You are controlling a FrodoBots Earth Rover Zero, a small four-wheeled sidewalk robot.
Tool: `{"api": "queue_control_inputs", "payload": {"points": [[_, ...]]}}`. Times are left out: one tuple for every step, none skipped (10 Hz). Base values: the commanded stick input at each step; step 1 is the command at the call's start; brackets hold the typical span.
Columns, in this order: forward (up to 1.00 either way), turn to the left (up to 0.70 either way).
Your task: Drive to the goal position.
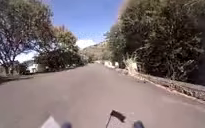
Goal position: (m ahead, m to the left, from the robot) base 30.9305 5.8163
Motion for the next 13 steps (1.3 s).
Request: {"api": "queue_control_inputs", "payload": {"points": [[0.85, 0.0], [0.85, 0.0], [0.85, 0.0], [0.85, 0.0], [0.85, 0.0], [0.85, 0.0], [0.85, 0.0], [0.85, 0.34], [0.85, 0.34], [0.85, 0.33], [0.85, 0.2], [0.85, 0.07], [0.85, 0.0]]}}
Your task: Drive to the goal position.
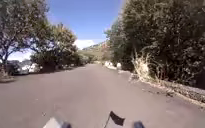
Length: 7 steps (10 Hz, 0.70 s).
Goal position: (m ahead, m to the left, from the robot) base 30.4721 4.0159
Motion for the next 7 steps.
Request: {"api": "queue_control_inputs", "payload": {"points": [[0.85, 0.0], [0.85, 0.0], [0.85, 0.0], [0.85, 0.0], [0.85, 0.0], [0.85, 0.0], [0.85, 0.0]]}}
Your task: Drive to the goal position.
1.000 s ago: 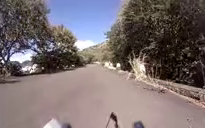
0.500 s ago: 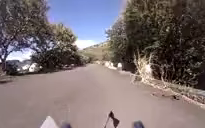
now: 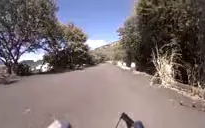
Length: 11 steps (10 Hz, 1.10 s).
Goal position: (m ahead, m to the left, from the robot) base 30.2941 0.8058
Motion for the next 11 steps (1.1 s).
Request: {"api": "queue_control_inputs", "payload": {"points": [[0.85, 0.0], [0.85, 0.0], [0.85, 0.0], [0.85, 0.0], [0.85, 0.0], [0.85, 0.0], [0.85, 0.0], [0.85, 0.0], [0.85, 0.0], [0.85, 0.0], [0.85, 0.0]]}}
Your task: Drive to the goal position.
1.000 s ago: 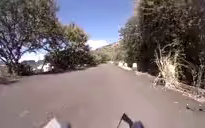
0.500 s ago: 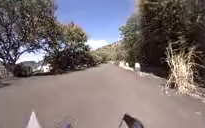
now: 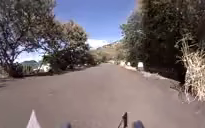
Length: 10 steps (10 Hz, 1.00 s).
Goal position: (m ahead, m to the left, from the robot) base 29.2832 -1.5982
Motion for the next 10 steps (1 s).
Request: {"api": "queue_control_inputs", "payload": {"points": [[0.85, 0.0], [0.85, 0.0], [0.85, 0.0], [0.85, 0.0], [0.85, 0.0], [0.85, 0.0], [0.85, 0.0], [0.85, 0.0], [0.85, 0.0], [0.85, 0.0]]}}
